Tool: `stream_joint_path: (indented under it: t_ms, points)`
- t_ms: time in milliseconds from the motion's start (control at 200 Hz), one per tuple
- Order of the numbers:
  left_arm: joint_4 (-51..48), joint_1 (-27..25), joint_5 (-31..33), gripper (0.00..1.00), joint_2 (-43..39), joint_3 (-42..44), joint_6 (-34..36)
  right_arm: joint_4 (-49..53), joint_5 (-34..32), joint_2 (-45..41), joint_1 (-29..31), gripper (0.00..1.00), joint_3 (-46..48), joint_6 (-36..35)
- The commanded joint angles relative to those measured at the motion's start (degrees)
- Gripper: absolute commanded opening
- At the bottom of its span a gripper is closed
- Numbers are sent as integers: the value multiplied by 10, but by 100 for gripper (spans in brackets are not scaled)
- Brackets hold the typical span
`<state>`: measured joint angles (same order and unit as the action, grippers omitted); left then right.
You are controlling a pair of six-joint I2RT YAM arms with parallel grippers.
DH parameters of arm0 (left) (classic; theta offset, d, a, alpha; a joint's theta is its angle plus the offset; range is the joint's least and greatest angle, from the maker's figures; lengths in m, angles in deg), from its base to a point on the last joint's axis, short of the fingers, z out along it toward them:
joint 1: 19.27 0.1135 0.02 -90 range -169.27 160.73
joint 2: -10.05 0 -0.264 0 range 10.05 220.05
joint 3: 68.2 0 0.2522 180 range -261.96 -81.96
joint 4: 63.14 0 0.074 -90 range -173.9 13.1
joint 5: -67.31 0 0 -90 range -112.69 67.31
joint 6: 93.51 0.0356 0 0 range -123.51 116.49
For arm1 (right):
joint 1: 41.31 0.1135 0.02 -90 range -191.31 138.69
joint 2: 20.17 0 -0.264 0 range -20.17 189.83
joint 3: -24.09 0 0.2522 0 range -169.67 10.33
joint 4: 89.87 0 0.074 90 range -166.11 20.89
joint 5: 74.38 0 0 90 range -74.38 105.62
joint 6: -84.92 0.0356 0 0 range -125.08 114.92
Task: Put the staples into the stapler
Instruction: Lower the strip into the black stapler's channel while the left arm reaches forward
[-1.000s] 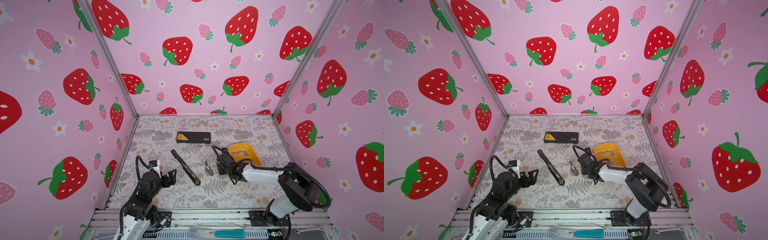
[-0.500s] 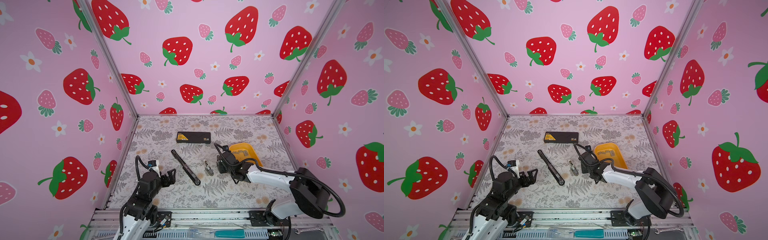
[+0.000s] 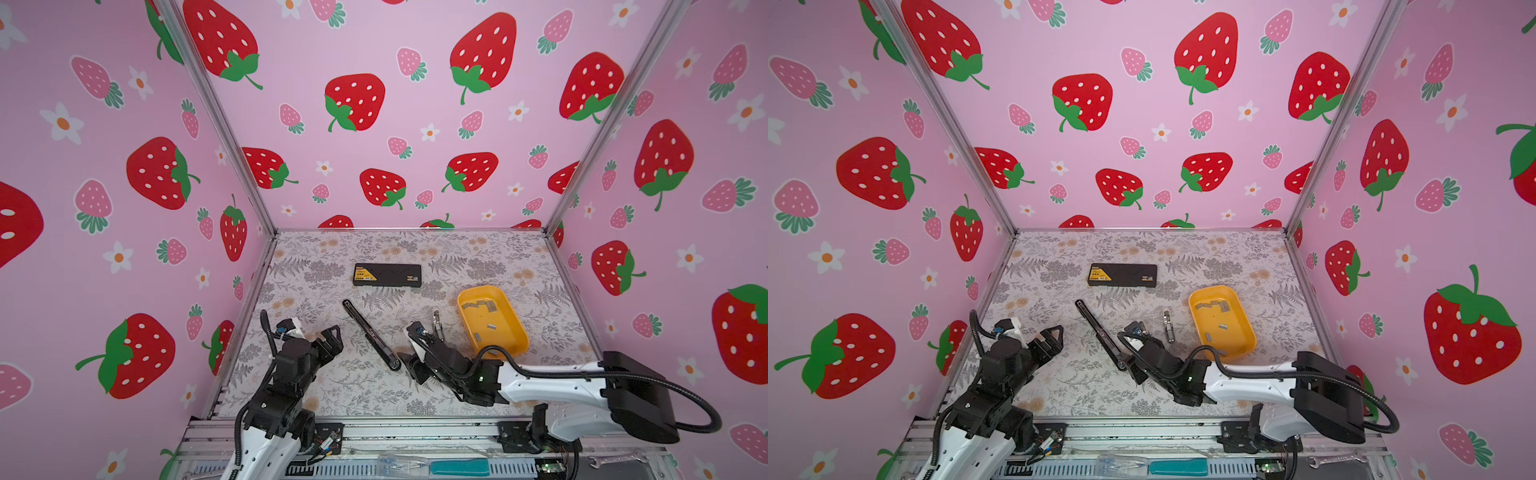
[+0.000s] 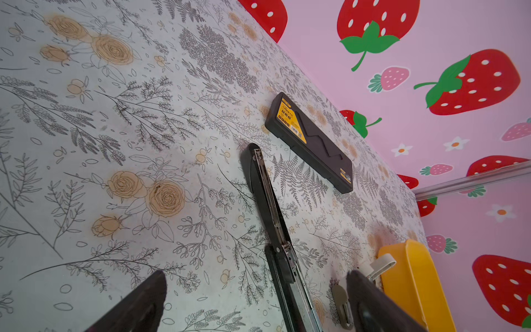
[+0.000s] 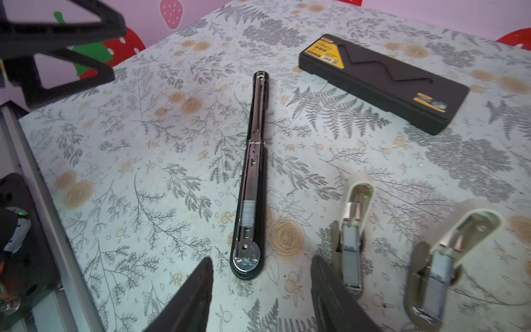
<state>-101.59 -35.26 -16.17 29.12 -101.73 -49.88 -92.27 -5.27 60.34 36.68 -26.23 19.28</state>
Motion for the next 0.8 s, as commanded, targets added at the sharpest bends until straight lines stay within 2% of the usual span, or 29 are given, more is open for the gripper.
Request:
stream_joint_path:
  t_ms: [0, 285, 520, 540, 795]
  points:
    - [27, 3, -16, 99, 16, -11, 5, -40, 8, 49, 18, 56, 1, -17]
    - [-4, 3, -44, 99, 108, -65, 52, -52, -21, 139, 17, 55, -22, -1]
    - [26, 3, -80, 99, 174, -84, 71, -72, -28, 193, 12, 53, -53, -10]
    - [26, 3, -80, 99, 179, -86, 71, -72, -29, 197, 11, 49, -57, -10]
    - [69, 3, -92, 99, 197, -65, 74, -71, -30, 222, -3, 40, -76, -13]
